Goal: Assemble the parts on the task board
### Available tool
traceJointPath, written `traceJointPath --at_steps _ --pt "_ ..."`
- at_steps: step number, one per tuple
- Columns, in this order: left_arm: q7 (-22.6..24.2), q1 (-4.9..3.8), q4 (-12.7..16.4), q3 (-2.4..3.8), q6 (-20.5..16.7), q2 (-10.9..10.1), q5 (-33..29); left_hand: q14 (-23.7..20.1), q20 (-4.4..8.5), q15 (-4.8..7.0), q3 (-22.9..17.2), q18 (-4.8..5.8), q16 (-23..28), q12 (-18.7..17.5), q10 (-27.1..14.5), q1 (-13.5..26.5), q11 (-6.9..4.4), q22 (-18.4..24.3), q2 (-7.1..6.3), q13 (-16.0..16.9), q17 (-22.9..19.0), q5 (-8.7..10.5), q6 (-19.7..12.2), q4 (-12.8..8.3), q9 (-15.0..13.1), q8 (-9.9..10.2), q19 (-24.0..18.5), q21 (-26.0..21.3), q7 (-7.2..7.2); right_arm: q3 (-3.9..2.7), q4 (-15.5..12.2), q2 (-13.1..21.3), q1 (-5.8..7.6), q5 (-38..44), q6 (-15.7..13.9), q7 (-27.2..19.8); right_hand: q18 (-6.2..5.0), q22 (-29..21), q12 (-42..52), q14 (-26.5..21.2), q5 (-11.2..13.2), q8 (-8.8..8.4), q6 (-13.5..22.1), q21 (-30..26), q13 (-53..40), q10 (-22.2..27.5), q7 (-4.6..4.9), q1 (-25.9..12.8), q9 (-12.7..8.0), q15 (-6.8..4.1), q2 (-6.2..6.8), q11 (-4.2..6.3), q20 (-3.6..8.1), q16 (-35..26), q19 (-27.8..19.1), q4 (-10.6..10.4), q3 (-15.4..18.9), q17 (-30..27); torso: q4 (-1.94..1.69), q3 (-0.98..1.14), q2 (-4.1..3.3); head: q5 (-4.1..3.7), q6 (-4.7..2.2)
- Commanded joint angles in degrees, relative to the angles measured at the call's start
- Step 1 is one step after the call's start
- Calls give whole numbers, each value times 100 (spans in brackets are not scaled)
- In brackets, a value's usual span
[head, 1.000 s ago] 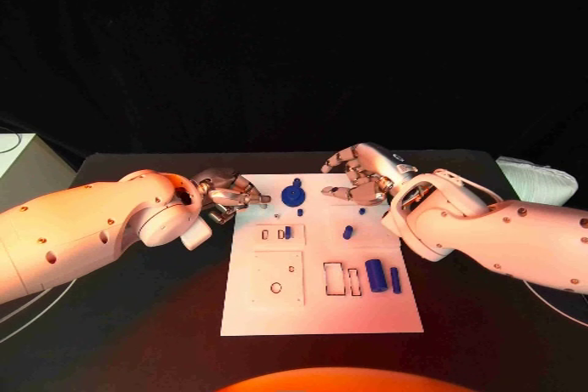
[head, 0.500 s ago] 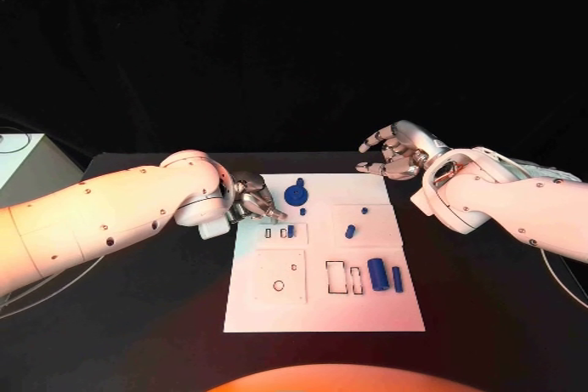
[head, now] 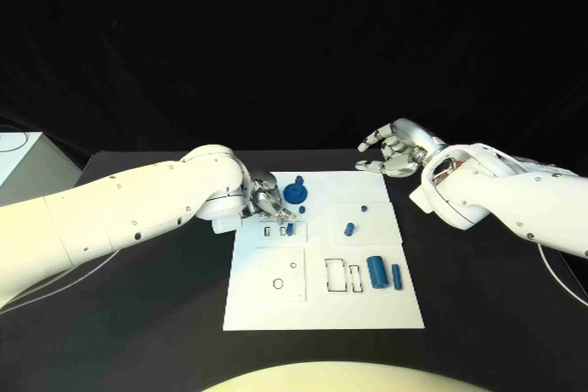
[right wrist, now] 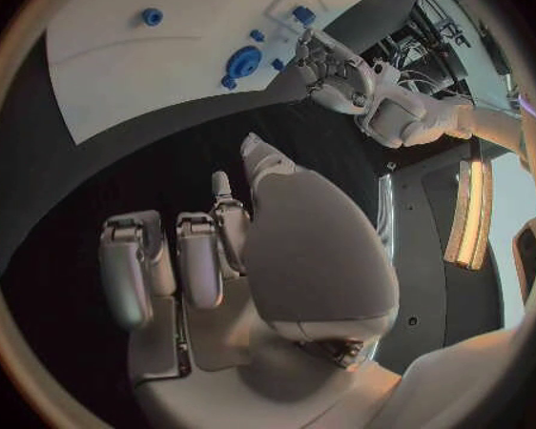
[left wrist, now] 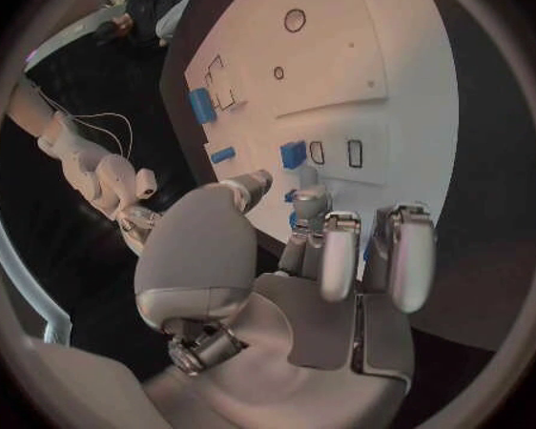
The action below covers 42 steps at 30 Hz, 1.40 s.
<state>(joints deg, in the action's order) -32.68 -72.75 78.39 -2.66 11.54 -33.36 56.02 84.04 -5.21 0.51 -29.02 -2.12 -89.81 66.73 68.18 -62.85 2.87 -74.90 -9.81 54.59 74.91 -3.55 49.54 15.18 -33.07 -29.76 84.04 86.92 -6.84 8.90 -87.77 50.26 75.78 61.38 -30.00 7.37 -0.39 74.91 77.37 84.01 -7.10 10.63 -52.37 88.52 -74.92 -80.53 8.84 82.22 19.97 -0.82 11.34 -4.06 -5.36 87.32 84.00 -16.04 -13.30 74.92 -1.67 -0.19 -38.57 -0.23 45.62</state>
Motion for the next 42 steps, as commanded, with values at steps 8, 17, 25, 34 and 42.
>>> traceJointPath --at_steps 8,17,25,34,42 --pt "-121 -19 -78 -36 353 153 103 596 43 54 71 55 -19 34 -8 89 -34 -810 -43 19 1509 25 -73 96 -127 -72 176 20 1 -3 34 -56 2 4 157 45 -1 1409 -24 467 -43 29 -12 -15 -520 11 -2 26 1 45 10 12 -15 -2 530 -3 -22 1003 -5 1 0 -35 45" --pt "-128 -16 -213 -94 467 246 98 596 45 56 83 54 -19 35 -10 83 -37 -810 -46 19 1509 24 -74 96 -151 -86 175 20 5 -2 41 -65 2 5 180 53 -1 1409 -22 467 -48 26 -3 -15 -521 11 0 9 -1 46 13 9 -16 -3 530 -16 -21 1002 5 3 5 -46 80" --pt "-122 -14 -249 -115 496 274 87 596 47 59 88 55 -19 36 -12 60 -42 -811 -36 20 1509 22 -75 88 -184 -106 176 20 11 -2 49 -70 2 5 194 54 -1 1408 -23 466 -49 26 -2 -18 -519 12 1 2 -1 47 12 8 -16 -5 529 -21 -21 999 0 7 12 -58 108" --pt "-102 -14 -252 -120 459 285 65 596 56 70 70 53 -19 40 -15 -17 -53 -807 30 23 1509 18 -94 67 -278 -153 172 17 22 -2 69 -96 1 4 221 52 -3 1403 -21 463 -52 27 1 -26 -520 11 2 -11 -2 48 9 7 -17 -10 525 -30 -22 990 -3 14 15 -56 133" --pt "-82 -12 -295 -126 503 326 40 596 58 73 64 55 -19 42 -15 -41 -57 -812 43 25 1509 17 -96 56 -307 -169 175 19 27 -2 83 -114 0 -1 251 54 -5 1399 -28 464 -54 27 3 -32 -514 17 2 -19 -2 49 6 7 -18 -8 523 -34 -25 995 0 18 11 -57 154"
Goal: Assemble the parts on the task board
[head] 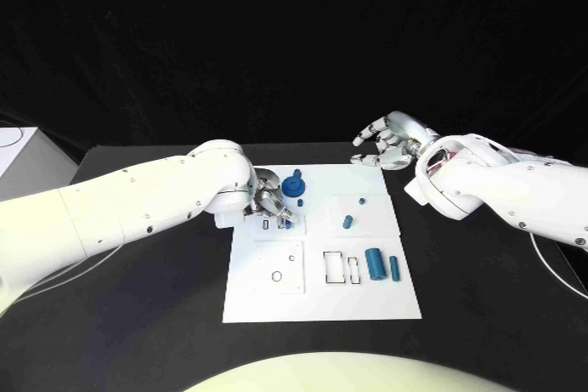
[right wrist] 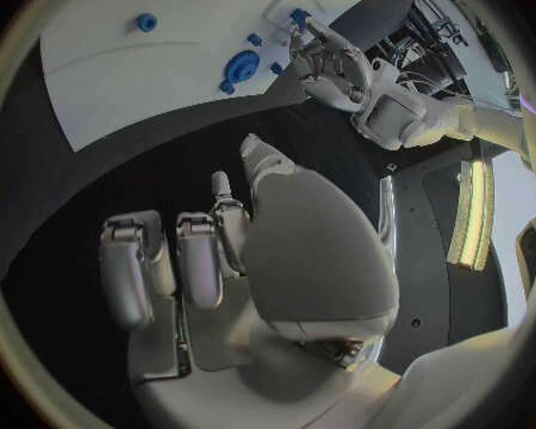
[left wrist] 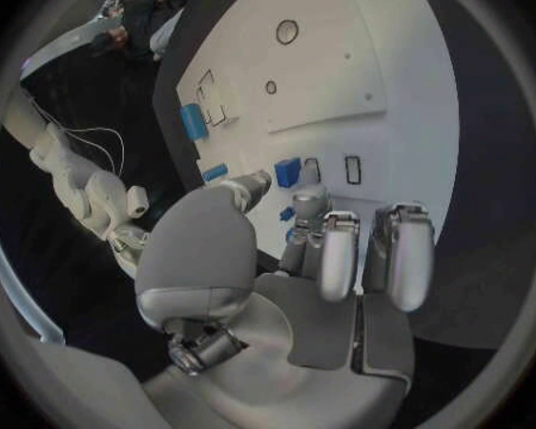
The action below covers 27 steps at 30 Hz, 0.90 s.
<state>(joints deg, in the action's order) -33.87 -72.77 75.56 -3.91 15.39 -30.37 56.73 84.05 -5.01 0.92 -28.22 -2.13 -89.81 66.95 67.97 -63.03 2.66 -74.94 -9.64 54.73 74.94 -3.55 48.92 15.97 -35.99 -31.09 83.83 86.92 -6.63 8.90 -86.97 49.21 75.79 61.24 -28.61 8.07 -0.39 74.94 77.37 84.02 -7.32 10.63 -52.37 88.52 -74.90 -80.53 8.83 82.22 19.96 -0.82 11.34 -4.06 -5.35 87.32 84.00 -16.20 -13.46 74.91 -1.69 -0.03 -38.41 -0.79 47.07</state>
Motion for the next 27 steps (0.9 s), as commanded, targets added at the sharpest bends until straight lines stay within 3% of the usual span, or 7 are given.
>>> traceJointPath --at_steps 1,16,22,27 --pt "38 -10 -20 -3 123 33 -34 595 39 33 -17 54 -19 22 7 -33 -38 -805 29 13 1506 18 -35 -27 -25 -41 194 17 8 -2 4 -10 -1 12 114 -15 -5 1397 -28 464 -32 28 3 -32 -516 17 3 -19 -1 49 6 7 -18 -7 523 -18 -9 996 4 3 -3 -1 15" --pt "87 -6 -112 -20 136 92 -86 595 60 60 -122 55 -19 34 17 -217 -70 -808 144 29 1506 14 -66 -125 -204 -122 195 16 42 -1 12 -17 -1 10 153 5 -4 1398 -26 464 -33 29 3 -30 -516 16 3 -23 -1 50 2 7 -18 -9 524 -20 -12 994 3 13 6 -21 65" --pt "116 -6 -112 -22 252 92 -128 595 100 109 -489 56 -19 20 12 -577 -121 -815 230 27 1506 14 -102 -462 -393 -184 198 16 95 -1 25 -27 -2 10 182 17 -7 1392 -28 461 -35 30 5 -41 -514 18 3 -30 -1 50 -5 7 -19 -14 519 -23 -18 985 2 12 9 -22 76" --pt "176 -6 -117 -23 291 86 -201 595 131 140 -901 57 -19 -2 15 -759 -156 -825 223 21 1506 8 -106 -787 -535 -214 202 17 123 -1 32 -34 -3 7 202 19 -7 1392 -28 461 -35 30 5 -41 -514 18 3 -30 -1 50 -5 7 -19 -14 519 -23 -18 985 3 13 11 -22 81"
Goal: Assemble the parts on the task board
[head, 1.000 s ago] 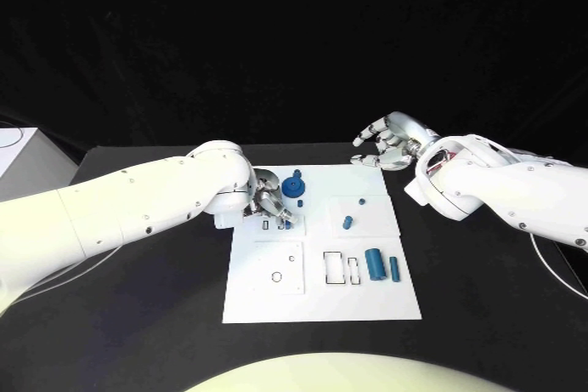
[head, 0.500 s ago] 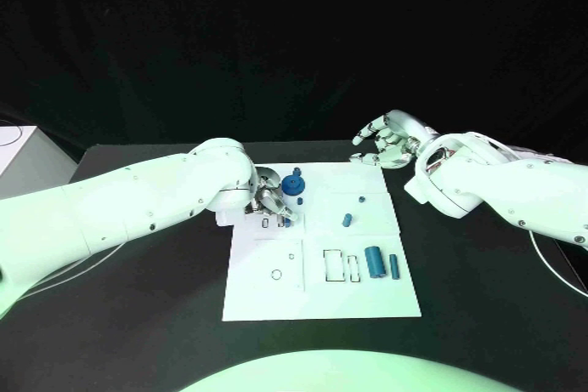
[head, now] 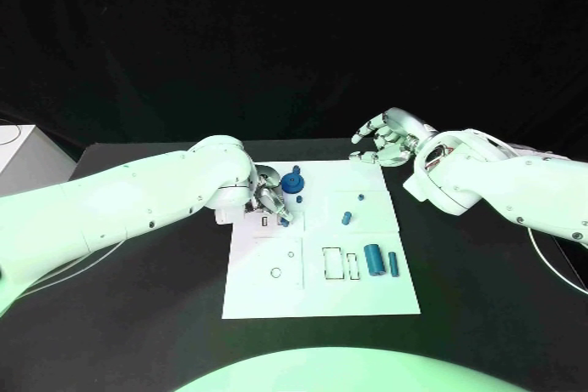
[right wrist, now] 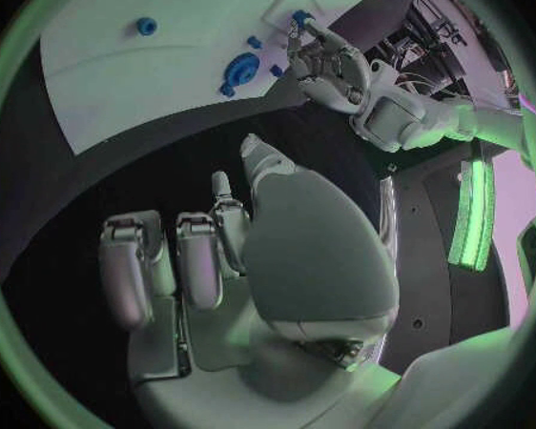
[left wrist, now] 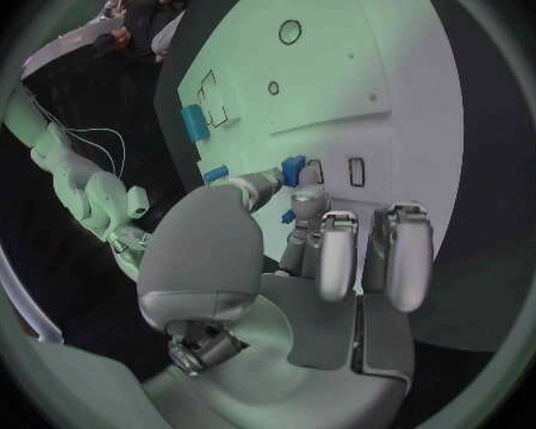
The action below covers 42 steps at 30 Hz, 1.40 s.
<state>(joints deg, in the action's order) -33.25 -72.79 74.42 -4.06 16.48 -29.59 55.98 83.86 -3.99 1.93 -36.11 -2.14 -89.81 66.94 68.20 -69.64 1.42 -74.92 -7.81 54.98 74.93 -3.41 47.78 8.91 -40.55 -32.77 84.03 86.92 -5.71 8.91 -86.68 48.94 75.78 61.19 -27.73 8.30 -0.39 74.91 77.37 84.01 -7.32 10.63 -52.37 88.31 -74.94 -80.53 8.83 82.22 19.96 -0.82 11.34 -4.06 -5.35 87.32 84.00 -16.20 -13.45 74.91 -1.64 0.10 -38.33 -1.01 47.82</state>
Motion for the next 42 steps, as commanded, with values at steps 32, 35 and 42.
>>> traceJointPath --at_steps 32,35,42 --pt "452 19 720 -19 -1659 -724 -649 614 195 207 -1400 111 -19 469 721 606 -211 -1076 -395 704 1507 -2688 321 -1036 -1165 -558 336 120 201 1 19 46 -5 -14 92 -32 -11 1384 -37 456 -41 33 7 -36 -501 26 4 -47 0 51 -12 5 -20 -25 512 -28 -25 968 -19 18 9 28 5" --pt "461 36 837 -57 -1916 -808 -456 614 207 219 -1409 118 -19 506 763 617 -223 -1106 -413 758 1507 -2774 350 -1047 -1183 -559 355 133 212 2 24 54 -8 -15 94 -32 -11 1384 -37 456 -41 33 7 -36 -501 26 4 -47 0 51 -12 5 -20 -25 512 -28 -25 968 -24 18 13 43 13" --pt "424 50 930 -208 -2297 -860 -208 614 216 228 -1416 126 -19 542 802 625 -234 -1140 -430 808 1507 -2820 376 -1056 -1197 -561 376 148 224 6 37 57 -14 -16 93 -33 -11 1384 -37 456 -41 33 7 -36 -501 26 4 -47 0 51 -12 5 -20 -25 512 -28 -25 968 -45 30 33 72 51"
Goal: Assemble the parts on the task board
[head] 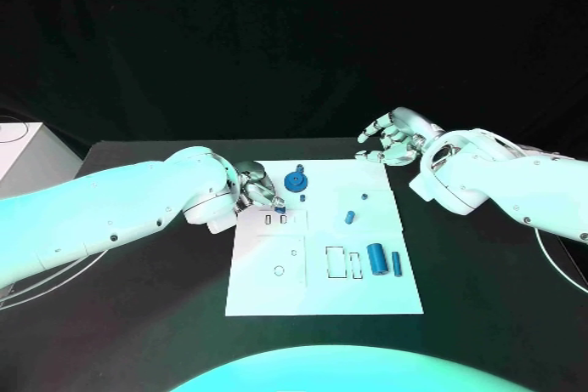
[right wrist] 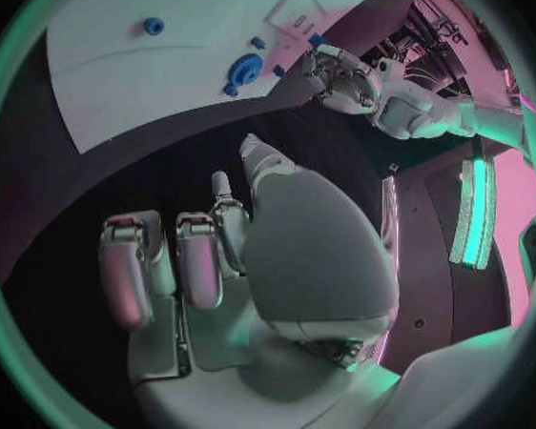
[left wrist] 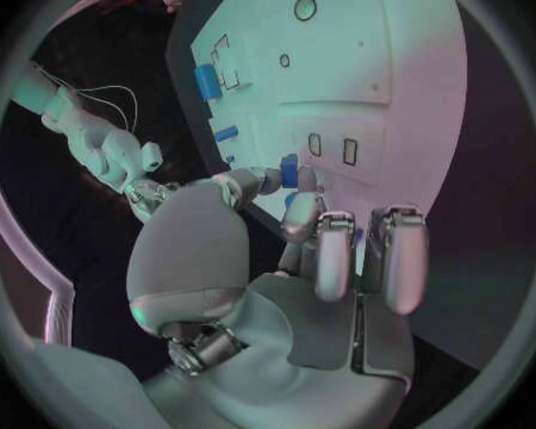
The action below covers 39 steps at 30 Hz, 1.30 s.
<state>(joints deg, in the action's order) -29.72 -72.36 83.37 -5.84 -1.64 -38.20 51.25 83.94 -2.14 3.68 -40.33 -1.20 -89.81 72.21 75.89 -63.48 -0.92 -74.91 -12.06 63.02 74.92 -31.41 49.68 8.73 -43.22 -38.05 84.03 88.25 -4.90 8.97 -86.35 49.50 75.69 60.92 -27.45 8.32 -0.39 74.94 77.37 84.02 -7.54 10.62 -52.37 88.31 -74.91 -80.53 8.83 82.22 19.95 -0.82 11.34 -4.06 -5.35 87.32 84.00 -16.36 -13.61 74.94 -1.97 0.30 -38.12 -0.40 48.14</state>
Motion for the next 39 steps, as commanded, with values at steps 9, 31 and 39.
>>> traceJointPath --at_steps 9,31,39 --pt "28 58 46 -199 -706 29 371 606 37 60 -1001 40 -19 49 68 15 -7 -1174 -18 53 1508 -48 205 -1042 -938 -36 395 29 151 2 14 3 -7 11 57 -38 -11 1380 -38 455 -21 34 11 -39 -502 28 5 -64 0 52 -11 5 -21 -27 511 -15 -10 961 -4 7 4 28 39" --pt "-40 84 42 -241 -276 183 664 606 42 66 -1010 43 -19 51 76 20 -14 -1184 -27 55 1508 -76 221 -1044 -944 -36 402 34 157 4 48 -10 -12 -249 112 -65 -12 1377 -36 454 -21 34 15 -44 -502 28 5 -75 -1 52 -7 4 -21 -28 509 -14 -9 960 -5 10 -3 25 107" --pt "-82 85 10 -254 -142 219 694 606 44 68 -1014 43 -19 45 73 20 -16 -1184 -29 46 1508 -85 224 -1047 -946 -35 402 34 159 4 50 -10 -14 -243 121 -68 -12 1378 -39 454 -23 35 19 -43 -498 31 6 -87 -1 53 0 4 -21 -29 509 -14 -7 959 -5 9 -4 25 117"
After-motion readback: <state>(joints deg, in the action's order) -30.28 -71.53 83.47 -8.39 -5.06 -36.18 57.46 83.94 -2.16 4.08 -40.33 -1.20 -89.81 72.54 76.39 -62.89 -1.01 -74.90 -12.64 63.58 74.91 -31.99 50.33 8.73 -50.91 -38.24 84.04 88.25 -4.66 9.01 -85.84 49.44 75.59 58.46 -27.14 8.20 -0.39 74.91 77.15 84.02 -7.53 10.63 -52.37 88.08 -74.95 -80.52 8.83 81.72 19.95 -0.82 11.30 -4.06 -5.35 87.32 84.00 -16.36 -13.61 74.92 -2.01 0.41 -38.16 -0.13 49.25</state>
